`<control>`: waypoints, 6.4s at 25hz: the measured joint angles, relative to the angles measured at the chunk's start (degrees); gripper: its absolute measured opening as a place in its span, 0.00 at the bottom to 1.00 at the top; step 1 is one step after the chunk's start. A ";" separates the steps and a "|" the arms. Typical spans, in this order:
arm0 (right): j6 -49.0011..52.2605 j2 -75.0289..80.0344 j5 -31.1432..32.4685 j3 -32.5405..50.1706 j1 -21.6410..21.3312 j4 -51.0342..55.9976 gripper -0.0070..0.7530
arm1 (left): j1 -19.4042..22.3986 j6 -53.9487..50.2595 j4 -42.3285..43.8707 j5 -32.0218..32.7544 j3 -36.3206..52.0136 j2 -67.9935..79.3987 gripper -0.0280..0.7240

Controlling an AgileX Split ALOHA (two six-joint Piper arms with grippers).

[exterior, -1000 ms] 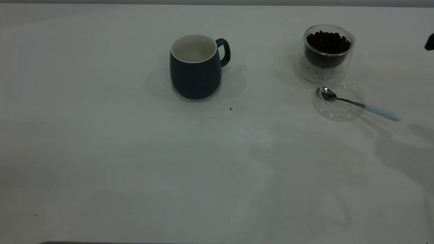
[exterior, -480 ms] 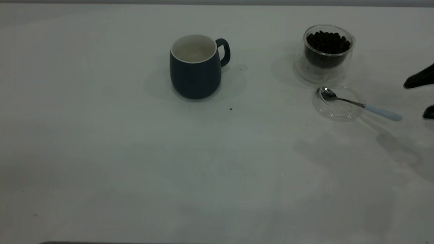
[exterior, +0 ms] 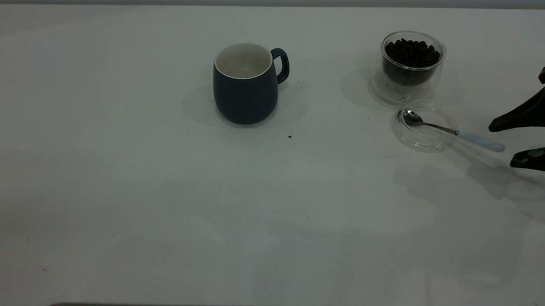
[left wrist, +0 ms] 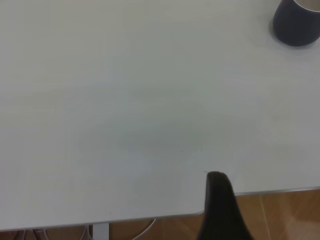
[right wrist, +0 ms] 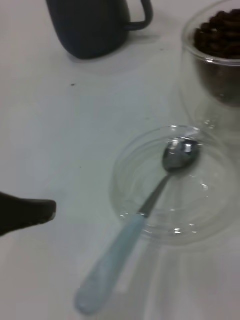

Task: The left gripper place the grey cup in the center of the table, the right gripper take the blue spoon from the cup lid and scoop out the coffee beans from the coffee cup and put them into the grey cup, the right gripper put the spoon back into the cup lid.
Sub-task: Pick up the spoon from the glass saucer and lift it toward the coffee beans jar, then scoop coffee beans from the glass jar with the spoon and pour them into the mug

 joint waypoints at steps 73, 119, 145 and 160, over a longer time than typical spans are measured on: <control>6.05 11.85 8.28 -13.61 -0.07 0.00 0.68 | 0.06 0.04 0.00 0.00 0.00 0.00 0.77; 10.02 5.59 11.44 -13.94 -1.51 -11.59 0.15 | 0.06 0.04 0.00 0.00 0.00 0.00 0.77; -0.39 -10.75 3.18 -13.72 1.42 -8.36 0.15 | 0.06 0.04 0.00 0.00 0.00 0.00 0.77; -5.08 -7.61 -9.52 -19.79 10.02 -10.79 0.15 | 0.06 0.04 0.00 0.02 0.00 0.00 0.77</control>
